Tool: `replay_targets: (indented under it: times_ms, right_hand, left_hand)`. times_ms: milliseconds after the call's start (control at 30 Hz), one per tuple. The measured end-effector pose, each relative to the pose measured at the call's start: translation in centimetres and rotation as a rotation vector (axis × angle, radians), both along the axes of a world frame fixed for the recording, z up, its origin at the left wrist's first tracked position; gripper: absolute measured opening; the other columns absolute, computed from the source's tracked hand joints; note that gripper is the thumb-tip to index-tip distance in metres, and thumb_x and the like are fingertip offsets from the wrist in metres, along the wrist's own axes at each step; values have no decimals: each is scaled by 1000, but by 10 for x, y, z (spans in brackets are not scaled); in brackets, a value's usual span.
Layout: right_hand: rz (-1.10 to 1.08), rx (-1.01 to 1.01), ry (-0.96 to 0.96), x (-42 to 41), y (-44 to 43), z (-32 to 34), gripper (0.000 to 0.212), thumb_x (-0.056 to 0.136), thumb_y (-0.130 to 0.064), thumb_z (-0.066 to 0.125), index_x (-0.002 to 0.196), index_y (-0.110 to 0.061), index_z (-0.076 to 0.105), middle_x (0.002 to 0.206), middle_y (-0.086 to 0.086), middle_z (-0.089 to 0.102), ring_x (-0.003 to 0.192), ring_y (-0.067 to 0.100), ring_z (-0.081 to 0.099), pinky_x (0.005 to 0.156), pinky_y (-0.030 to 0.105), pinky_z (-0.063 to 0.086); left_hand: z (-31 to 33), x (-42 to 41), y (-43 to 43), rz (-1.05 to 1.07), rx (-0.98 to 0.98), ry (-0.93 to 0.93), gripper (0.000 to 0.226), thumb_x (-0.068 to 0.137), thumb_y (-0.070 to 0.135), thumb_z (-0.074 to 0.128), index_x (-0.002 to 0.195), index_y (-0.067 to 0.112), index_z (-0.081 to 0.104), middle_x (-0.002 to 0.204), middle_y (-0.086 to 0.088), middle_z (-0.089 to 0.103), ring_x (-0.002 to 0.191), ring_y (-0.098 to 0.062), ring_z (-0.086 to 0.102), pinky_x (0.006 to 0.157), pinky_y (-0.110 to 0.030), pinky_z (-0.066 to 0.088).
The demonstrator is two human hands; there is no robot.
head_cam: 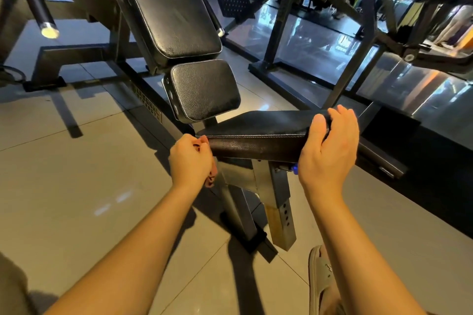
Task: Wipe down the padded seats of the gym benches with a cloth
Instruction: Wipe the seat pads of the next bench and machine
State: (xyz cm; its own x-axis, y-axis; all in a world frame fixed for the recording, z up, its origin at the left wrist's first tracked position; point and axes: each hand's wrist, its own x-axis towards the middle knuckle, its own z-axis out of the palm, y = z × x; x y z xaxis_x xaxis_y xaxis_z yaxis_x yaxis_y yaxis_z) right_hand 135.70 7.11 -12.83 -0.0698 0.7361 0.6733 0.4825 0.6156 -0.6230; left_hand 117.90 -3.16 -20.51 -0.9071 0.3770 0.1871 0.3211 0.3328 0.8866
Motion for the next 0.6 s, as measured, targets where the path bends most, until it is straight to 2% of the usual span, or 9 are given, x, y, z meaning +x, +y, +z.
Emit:
replay_targets:
  times_ms: [67,133,200,267,333,433,500,600]
  right_hand:
    - [5,2,8,0,-1,1,57,103,-44,33,135,-4,59,150,9,51,149,22,34,123,41,26]
    - [-5,1,19,-1,-1,0,55,103,-42,35,135,-5,59,151,8,51,149,22,33,123,38,25]
    - [-31,-3,29,-2,-1,-1,51,104,-39,37,135,-5,59,151,7,51,149,21,33,123,36,24]
    - [-39,-7,40,-3,-1,-1,49,104,-38,38,134,-5,60,151,6,51,149,20,34,122,36,25]
    - [-31,-8,37,-3,0,-1,50,104,-39,38,133,-6,60,150,6,51,149,20,34,122,35,25]
    - [-5,-7,19,-1,0,-1,56,103,-44,34,135,-6,59,151,6,50,150,20,32,123,36,24]
    - [5,-9,18,-1,-1,0,58,102,-45,34,136,-5,59,152,7,50,150,21,32,124,39,25]
    - [28,-14,15,2,-2,1,61,101,-47,33,138,-5,57,152,9,49,150,23,32,123,47,27]
  left_hand:
    - [0,2,-2,10,-3,6,15,100,25,59,88,16,61,85,6,58,86,-18,62,64,-22,39]
    - [11,36,-2,-67,128,77,18,101,27,59,84,20,59,83,9,58,81,-8,59,62,-18,40]
    - [22,75,-1,-216,242,185,16,100,24,61,85,22,56,84,13,54,80,-2,56,66,-13,42]
    - [24,90,-1,-327,273,290,9,99,21,64,92,23,57,86,15,53,83,1,55,71,-10,42]
    - [18,80,2,-345,275,355,7,98,22,64,96,22,58,89,14,54,84,2,54,72,-7,41]
    - [10,50,3,-155,172,273,13,99,29,60,89,26,52,80,17,48,73,6,48,64,-8,34]
    - [4,28,3,-45,56,170,13,100,32,58,91,23,55,80,17,47,70,-1,45,65,-13,30]
    - [-1,0,-3,28,-27,35,14,99,34,60,97,20,61,89,10,55,84,-13,53,73,-31,38]
